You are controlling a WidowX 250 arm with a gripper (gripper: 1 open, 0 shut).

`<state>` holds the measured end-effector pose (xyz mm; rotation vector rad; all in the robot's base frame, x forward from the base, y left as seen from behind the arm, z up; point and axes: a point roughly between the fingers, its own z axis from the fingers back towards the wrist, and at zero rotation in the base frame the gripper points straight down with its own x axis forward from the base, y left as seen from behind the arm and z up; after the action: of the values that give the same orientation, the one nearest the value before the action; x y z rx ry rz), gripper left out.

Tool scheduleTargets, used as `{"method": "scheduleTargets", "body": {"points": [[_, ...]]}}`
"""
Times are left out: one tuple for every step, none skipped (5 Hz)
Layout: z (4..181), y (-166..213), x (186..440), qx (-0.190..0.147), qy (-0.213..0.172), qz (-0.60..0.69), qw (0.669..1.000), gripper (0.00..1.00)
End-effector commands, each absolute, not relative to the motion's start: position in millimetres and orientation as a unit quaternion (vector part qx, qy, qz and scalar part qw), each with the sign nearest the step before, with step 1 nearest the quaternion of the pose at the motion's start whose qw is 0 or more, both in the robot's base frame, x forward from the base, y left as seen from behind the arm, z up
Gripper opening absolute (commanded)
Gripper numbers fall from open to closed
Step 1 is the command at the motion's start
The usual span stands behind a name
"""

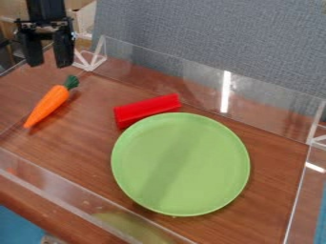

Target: Move the carrot from the green plate to the table

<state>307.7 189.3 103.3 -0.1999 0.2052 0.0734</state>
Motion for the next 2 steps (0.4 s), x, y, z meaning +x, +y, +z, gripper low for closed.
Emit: {"method": "scheduleTargets", "body": {"points": [[120.3,195.6,299.9,-0.093,0.084,0.023,0.992,1.00],[121.9,195.4,294.9,-0.102,0.088,0.006,0.991,1.00]]}}
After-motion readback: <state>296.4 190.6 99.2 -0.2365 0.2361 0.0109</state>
